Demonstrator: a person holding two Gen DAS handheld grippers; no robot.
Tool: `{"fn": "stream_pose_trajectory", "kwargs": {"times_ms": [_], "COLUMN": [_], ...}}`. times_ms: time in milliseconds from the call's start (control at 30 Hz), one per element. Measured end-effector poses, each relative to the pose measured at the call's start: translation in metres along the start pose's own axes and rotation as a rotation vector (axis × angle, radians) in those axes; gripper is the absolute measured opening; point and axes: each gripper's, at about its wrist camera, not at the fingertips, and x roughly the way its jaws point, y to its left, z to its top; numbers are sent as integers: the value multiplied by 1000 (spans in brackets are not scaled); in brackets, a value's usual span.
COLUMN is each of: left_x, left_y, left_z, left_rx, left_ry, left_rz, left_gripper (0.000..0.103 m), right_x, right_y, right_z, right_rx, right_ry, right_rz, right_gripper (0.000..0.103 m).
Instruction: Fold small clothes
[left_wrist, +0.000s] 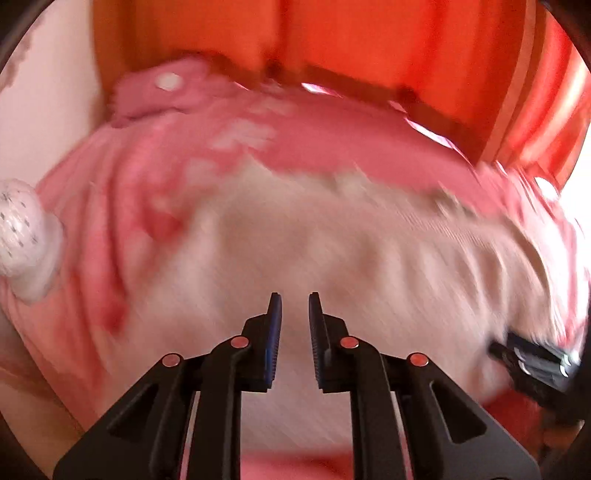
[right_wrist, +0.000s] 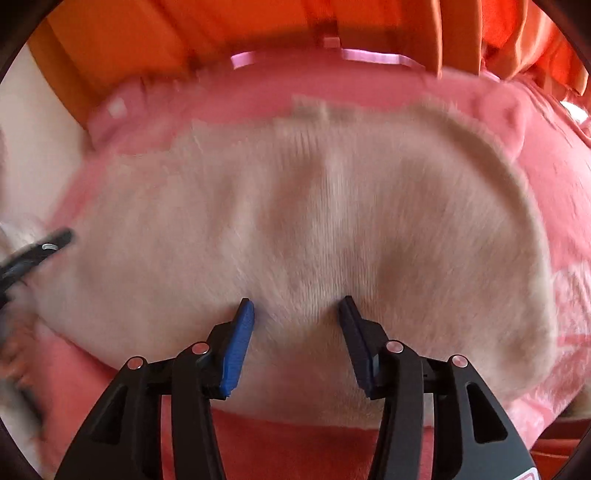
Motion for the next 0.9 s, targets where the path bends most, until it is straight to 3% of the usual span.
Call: {"fn": "stream_pose_trajectory", "kwargs": {"times_ms": [67,167,233,300,367,500,600,900], "left_x": [6,14,18,18,14,12,11,3], "left_y": [-17,-22,-24,-26,-27,-29,-33,-33], "left_z": [-22,-41,-45,-43,-43,-52,-54,-59], "left_rx": [22,28,38,44,34,40,56,38], "left_ry": [55,59,56,59,64,64,58,56], "left_rz": [-17,17,35,54,58,78,100,111], "left_gripper": [16,21,21,21,23,25,26,27], "right_x": [-17,-18,3,-8,-22,-3,-7,-7], "right_y": [8,17,17,21,24,29,39,36], "right_z": [-2,-14,-28,-29,-31,-45,-47,-51], "right_rx": [-6,-61,-76,-77,-50,-102,-151,-149], "right_ry": [-27,-20,46,19,-1,46,23,12], "right_rz": [25,11,-21,-26,41,-15,-55,-47], "right_gripper": [50,49,50,50,50,51,51,54]}}
